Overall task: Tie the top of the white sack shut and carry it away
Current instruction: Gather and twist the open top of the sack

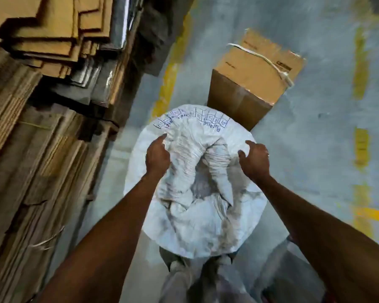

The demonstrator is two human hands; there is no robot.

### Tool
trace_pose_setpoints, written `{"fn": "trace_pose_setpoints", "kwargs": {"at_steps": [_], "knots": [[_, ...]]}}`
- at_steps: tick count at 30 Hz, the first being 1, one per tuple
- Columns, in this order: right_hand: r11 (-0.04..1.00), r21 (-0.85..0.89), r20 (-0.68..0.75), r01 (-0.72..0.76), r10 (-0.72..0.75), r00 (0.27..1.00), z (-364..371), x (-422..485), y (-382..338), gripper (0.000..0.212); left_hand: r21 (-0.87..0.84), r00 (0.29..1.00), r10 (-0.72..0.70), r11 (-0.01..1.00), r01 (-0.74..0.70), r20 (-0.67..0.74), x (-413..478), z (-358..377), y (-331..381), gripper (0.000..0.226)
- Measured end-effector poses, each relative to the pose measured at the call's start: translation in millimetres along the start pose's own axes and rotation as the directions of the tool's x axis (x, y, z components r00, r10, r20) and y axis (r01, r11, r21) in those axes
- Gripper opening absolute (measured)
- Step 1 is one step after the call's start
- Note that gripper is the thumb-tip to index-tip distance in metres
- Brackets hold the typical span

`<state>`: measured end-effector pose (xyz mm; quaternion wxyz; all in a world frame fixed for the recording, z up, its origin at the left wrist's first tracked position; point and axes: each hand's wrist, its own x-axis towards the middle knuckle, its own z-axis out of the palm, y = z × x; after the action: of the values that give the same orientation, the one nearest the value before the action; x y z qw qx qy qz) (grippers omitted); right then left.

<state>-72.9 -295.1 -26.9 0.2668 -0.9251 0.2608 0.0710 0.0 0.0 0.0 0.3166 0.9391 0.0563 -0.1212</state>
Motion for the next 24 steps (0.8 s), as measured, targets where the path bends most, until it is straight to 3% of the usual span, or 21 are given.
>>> {"fn": "trace_pose_setpoints", "kwargs": {"at_steps": [2,4,6,8,10,11,13,14,15,17,18,20,22,24], "knots": [[0.993,0.01,0.119,-0.118,0.116,0.986,20.9,12.6,10.8,0.076,-0.166,0.983,-0.186,0.969,0.182,-0.004,23.4,17.3,-13.9,0.052],[0.948,0.108,0.404,-0.3,0.234,0.884,28.6,6.9,3.4,0.097,-0.254,0.942,-0.272,0.914,0.316,0.195,28.9,33.3,-22.3,0.085],[0.867,0.208,0.641,-0.452,0.228,0.732,35.2,-0.4,-5.2,0.078,-0.264,0.872,-0.235,0.891,0.37,0.429,15.0,57.0,-17.7,0.107],[0.841,0.214,0.756,-0.498,0.18,0.629,39.6,-8.6,-12.6,0.065,-0.341,0.864,-0.133,0.881,0.328,0.486,-4.5,75.2,-8.3,0.079],[0.829,0.216,0.777,-0.517,0.175,0.605,42.2,-16.4,-20.0,0.041,-0.422,0.852,-0.073,0.845,0.329,0.519,-18.3,81.0,3.0,0.037],[0.793,0.274,0.737,-0.545,0.19,0.648,43.5,-18.1,-21.2,0.037,-0.455,0.846,-0.058,0.822,0.341,0.529,-21.5,80.4,6.6,0.026],[0.705,0.424,0.584,-0.568,0.267,0.767,33.3,-21.4,-25.2,0.05,-0.475,0.88,-0.095,0.812,0.339,0.466,-19.8,69.4,-0.9,0.015],[0.682,0.496,0.399,-0.538,0.371,0.839,23.9,-19.0,-23.7,0.055,-0.485,0.931,-0.153,0.819,0.308,0.333,-14.6,59.5,-10.4,0.011],[0.692,0.525,0.15,-0.495,0.497,0.855,5.7,-15.2,-20.7,0.047,-0.477,0.963,-0.22,0.838,0.267,0.153,-10.2,45.7,-22.2,0.01],[0.736,0.521,-0.251,-0.432,0.616,0.746,-39.7,-2.3,-8.7,0.016,-0.387,0.91,-0.384,0.872,0.299,-0.16,-2.2,7.3,-47.9,0.021],[0.761,0.519,-0.35,-0.389,0.605,0.715,-57.6,4.6,-2.8,0.012,-0.339,0.867,-0.448,0.868,0.364,-0.216,-2.7,-13.9,-53.8,0.024],[0.856,0.442,-0.471,-0.267,0.475,0.744,-89.9,9.6,-6.2,0.029,-0.28,0.833,-0.481,0.869,0.409,-0.275,-1.6,-42.7,-60.4,0.025],[0.977,0.208,-0.568,-0.043,0.156,0.808,-108.9,9.8,-14.6,0.026,-0.334,0.78,-0.51,0.852,0.403,-0.362,1.5,-51.2,-53.7,0.035],[0.997,-0.01,-0.512,0.076,-0.071,0.856,-128.3,5.0,-24.5,0.025,-0.359,0.703,-0.525,0.848,0.389,-0.479,-2.1,-55.1,-45.8,0.04]]}}
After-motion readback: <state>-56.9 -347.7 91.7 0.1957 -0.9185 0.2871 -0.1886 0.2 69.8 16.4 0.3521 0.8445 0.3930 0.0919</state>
